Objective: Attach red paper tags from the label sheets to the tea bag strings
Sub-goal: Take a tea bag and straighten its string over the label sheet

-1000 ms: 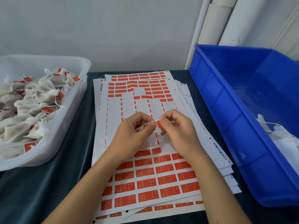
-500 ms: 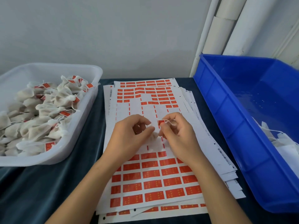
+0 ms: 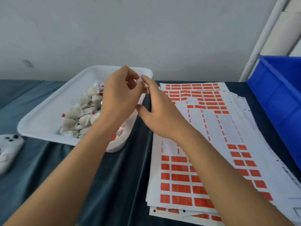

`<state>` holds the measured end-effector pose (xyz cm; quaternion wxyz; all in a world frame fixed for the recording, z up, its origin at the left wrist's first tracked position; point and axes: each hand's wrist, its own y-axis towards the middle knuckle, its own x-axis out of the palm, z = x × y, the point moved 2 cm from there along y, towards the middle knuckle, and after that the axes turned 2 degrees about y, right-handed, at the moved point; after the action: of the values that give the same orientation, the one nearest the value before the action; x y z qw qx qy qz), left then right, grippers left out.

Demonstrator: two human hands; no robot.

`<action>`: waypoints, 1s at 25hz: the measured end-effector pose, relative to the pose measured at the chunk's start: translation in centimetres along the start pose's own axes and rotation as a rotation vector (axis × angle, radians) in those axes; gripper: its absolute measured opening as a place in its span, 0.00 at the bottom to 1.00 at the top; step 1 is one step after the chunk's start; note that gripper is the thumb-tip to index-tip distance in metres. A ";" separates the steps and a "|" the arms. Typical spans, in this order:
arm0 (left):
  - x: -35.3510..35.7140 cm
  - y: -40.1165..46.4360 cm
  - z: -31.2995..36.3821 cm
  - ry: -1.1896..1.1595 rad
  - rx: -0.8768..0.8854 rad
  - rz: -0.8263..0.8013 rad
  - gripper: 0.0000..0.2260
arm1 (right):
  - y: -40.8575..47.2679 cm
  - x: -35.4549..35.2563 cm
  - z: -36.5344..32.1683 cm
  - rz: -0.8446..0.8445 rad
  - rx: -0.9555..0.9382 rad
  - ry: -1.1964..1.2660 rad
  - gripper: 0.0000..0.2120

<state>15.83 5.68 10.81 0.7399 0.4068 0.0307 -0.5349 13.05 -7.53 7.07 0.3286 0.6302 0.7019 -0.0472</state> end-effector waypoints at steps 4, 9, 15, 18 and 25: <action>-1.3 0.6 -3.3 0.252 0.017 0.006 0.01 | 2.9 3.0 -0.5 -0.091 -0.026 -0.017 0.31; -0.1 0.1 -5.2 0.344 -0.033 -0.277 0.05 | 2.9 3.6 1.9 -0.005 0.052 -0.440 0.17; 0.1 -0.1 -3.6 0.558 0.003 -0.403 0.10 | 2.1 2.7 1.6 0.026 0.000 -0.403 0.25; -0.2 -1.5 -1.8 0.594 0.085 -0.216 0.08 | 1.1 1.1 1.3 0.039 -0.024 -0.372 0.23; 6.3 -6.4 4.3 0.354 0.285 -0.251 0.05 | -5.3 -4.4 3.6 0.221 0.167 -0.455 0.18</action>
<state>11.60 -2.49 7.08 0.5860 0.5873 0.1341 -0.5420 9.58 -14.06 4.73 0.4282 0.7011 0.5304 -0.2091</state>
